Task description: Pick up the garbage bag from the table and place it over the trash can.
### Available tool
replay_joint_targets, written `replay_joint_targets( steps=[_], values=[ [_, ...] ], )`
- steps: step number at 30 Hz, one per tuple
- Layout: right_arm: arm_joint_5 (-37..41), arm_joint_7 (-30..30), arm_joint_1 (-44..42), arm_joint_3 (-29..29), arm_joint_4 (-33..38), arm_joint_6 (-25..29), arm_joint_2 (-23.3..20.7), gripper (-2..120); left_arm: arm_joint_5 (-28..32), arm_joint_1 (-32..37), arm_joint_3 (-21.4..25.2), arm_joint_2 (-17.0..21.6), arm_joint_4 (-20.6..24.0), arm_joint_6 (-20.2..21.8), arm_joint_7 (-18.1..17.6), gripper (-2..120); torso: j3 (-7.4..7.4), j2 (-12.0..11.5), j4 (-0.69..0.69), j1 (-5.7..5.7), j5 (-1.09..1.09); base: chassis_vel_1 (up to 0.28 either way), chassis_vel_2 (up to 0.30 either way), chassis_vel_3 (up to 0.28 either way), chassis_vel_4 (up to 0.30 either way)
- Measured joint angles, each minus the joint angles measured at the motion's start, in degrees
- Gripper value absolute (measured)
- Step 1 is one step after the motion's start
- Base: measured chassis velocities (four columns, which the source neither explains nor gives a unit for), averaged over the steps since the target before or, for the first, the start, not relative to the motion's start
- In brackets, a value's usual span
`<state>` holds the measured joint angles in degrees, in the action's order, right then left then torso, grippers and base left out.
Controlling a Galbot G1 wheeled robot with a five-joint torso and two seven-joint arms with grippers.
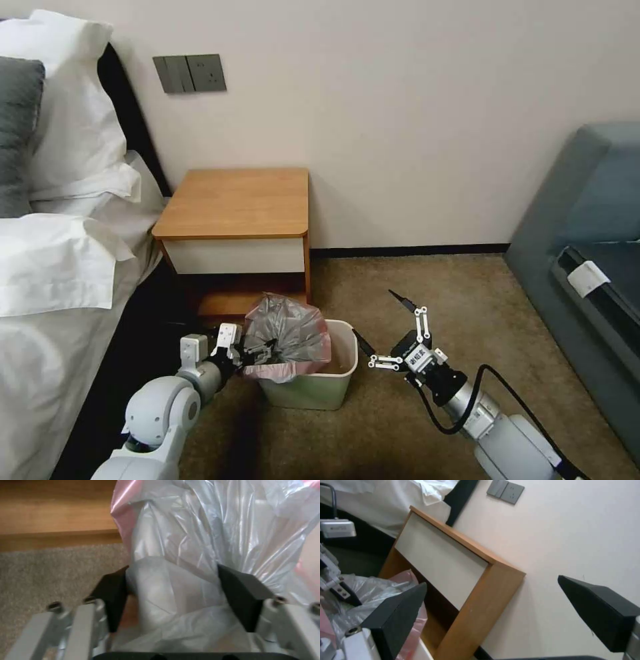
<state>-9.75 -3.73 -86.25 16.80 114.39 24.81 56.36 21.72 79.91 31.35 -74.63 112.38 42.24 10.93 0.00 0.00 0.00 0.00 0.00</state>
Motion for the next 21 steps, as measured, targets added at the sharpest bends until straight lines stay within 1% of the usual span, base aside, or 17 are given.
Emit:
replay_joint_targets(
  steps=[1, 3, 4, 5, 7, 8, 11, 12, 13, 15, 16, 17, 21],
  values=[
    [0.2, 0.1, 0.0, -0.1, 0.3, -0.2, 0.0, 100, -0.1, 0.0, 0.0, 0.0, 0.0, 0.0, 0.0, 62, 0.0, 0.0, 0.01, 0.0, 0.0, 0.0, 0.0, 0.0, 0.0],
    [0.7, 0.2, -0.1, -0.4, 1.1, -0.9, -0.1, 100, -0.3, 0.2, -0.1, -0.2, 0.0, 0.0, -0.1, 51, 0.0, 0.0, 0.01, 0.0, 0.0, 0.0, 0.0, 0.0, 0.0],
    [0.7, 0.2, -0.1, -0.4, 1.1, -0.9, -0.1, 100, -0.3, 0.2, -0.1, -0.2, 0.0, 0.0, -0.1, 51, 0.0, 0.0, 0.01, 0.0, 0.0, 0.0, 0.0, 0.0, 0.0],
    [0.7, 0.2, 0.0, -0.5, 1.3, -0.9, -0.2, 100, -0.6, 0.3, -0.2, -0.4, 0.0, 0.0, -0.2, 45, 0.0, 0.0, 0.01, 0.0, 0.0, 0.0, 0.0, 0.0, 0.0],
    [0.7, 0.3, 0.0, -0.5, 1.5, -0.9, -0.2, 100, -1.8, 0.8, -0.3, -0.7, 0.1, -0.1, 0.0, 36, 0.0, 0.0, 0.0, 0.0, 0.0, 0.0, 0.0, 0.0, 0.0],
    [0.7, 0.3, 0.0, -0.5, 1.5, -0.9, -0.2, 100, -1.8, 0.8, -0.3, -0.7, 0.1, -0.1, 0.0, 36, 0.0, 0.0, 0.0, 0.0, 0.0, 0.0, 0.0, 0.0, 0.0],
    [0.6, 0.3, -0.4, -0.4, 1.6, -0.8, -0.2, 100, -3.6, 1.3, -0.5, -1.0, 0.1, -0.1, 0.1, 21, 0.0, 0.0, 0.0, 0.0, 0.0, 0.0, 0.0, 0.0, 0.0],
    [0.6, 0.3, -0.5, -0.3, 1.7, -0.7, -0.3, 100, -3.7, 1.4, -0.5, -1.1, 0.2, -0.1, 0.0, 17, 0.0, 0.0, 0.0, 0.0, 0.0, 0.0, 0.0, 0.0, 0.0],
    [0.6, 0.3, -0.5, -0.3, 1.7, -0.7, -0.3, 100, -3.7, 1.4, -0.5, -1.1, 0.2, -0.1, 0.0, 17, 0.0, 0.0, 0.0, 0.0, 0.0, 0.0, 0.0, 0.0, 0.0],
    [0.6, 0.3, -0.6, -0.3, 1.8, -0.7, -0.3, 100, -3.7, 1.5, -0.4, -1.3, 0.5, -0.1, -0.9, 8, 0.0, 0.0, 0.0, 0.0, -0.01, 0.0, 0.0, 0.0, 0.0],
    [0.6, 0.3, -0.6, -0.3, 2.1, -0.7, -0.3, 100, -3.2, 1.5, -0.1, -1.5, 0.9, -0.1, -2.0, 6, 0.0, 0.0, 0.0, 0.0, 0.0, 0.0, 0.0, 0.0, 0.0],
    [0.6, 0.3, -0.6, -0.3, 2.1, -0.7, -0.3, 100, -3.2, 1.5, -0.1, -1.5, 0.9, -0.1, -2.0, 6, 0.0, 0.0, 0.0, 0.0, 0.0, 0.0, 0.0, 0.0, 0.0],
    [0.6, 0.3, -0.4, -0.5, 2.7, -0.7, -0.2, 100, -1.8, 2.2, 0.7, -2.5, 2.9, -0.1, -5.4, 5, 0.0, 0.0, 0.0, -0.01, 0.0, 0.0, 0.0, 0.0, 0.0]
  ],
)
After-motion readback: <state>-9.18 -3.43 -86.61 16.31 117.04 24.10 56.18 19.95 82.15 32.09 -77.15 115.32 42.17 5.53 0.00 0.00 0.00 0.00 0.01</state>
